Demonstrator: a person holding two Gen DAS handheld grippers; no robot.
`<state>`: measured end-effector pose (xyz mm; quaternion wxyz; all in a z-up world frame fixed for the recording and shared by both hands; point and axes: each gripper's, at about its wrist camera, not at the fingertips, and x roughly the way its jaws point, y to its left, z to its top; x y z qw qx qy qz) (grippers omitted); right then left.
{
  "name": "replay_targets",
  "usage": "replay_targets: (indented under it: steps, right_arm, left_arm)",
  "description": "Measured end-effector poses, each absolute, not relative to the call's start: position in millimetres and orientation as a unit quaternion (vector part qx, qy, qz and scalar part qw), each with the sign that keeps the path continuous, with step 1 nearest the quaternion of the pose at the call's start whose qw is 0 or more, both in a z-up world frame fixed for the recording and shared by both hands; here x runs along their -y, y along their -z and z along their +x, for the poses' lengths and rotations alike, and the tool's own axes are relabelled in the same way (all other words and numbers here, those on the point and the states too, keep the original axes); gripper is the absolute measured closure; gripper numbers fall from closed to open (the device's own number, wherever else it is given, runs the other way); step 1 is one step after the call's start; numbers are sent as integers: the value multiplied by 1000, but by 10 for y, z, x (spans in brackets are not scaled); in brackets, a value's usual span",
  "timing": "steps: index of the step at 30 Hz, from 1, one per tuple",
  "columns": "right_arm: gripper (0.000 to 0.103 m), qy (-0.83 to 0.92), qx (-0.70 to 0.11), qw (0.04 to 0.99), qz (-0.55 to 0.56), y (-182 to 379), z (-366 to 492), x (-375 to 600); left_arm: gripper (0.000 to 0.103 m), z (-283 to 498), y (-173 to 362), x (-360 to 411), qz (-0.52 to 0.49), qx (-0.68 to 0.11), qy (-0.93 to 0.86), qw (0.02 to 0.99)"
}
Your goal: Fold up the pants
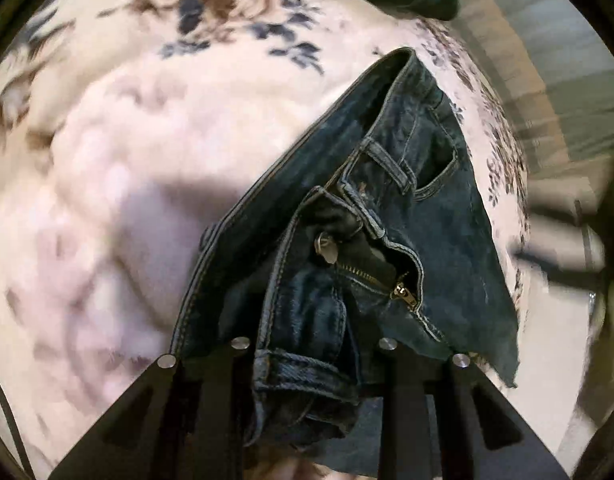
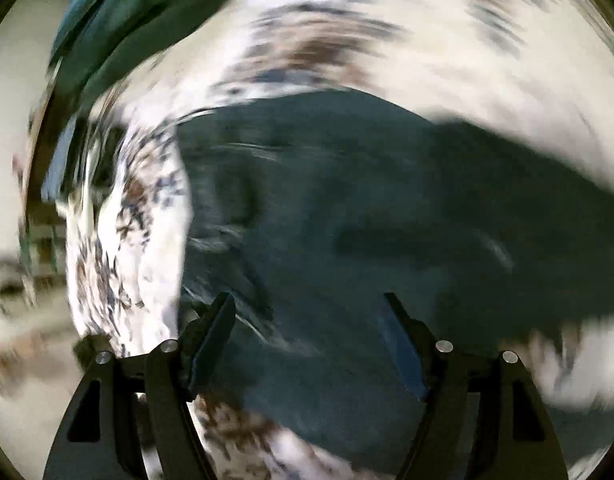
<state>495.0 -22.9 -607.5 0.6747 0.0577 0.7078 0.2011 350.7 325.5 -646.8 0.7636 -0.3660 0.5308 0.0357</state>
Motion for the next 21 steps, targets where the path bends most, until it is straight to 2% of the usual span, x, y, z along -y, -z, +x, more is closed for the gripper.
replay_targets:
  steps: [5,10,11,12,13,15,16,19,21]
  right_arm:
    - [27,-261,-757,598,-29,6533,5116,-1022]
    - [29,-284,-726,596,-192,6811,4695,-1460]
    - [33,-279,-723,596,-211,6876,4625,-1443]
    - [45,-273,-713,605,-224,6918,4577,-1413]
    - [61,-268,-704,621,-216,6910,4566,-1364]
    - [77,-244,-693,655,-176,6811,4599,-1240]
    - [79,-235,-680,678,-147,6689,4601,-1167]
    - [79,-234,-661,711,-57,6338,4508,-1024]
    - [76,-242,-677,691,-74,6507,4447,-1116]
  left_arm:
    - [77,3576,6587,-3376,-388,-530,-20,754]
    - [76,3547,6577,-3426,-388,-527,-11,757]
    - [76,3540,6578,-3426,-384,-529,-13,757]
    - [76,3475,6590,-3477,-390,-527,-13,755]
    - [76,3469,6600,-3512,-401,-524,-13,751]
    - [76,3471,6574,-3520,-412,-521,-14,748]
    - [76,3469,6567,-3534,-413,-519,-15,748]
    - [77,3468,6545,-3583,-401,-522,-29,752]
    - [76,3448,6590,-3638,-404,-528,-33,746]
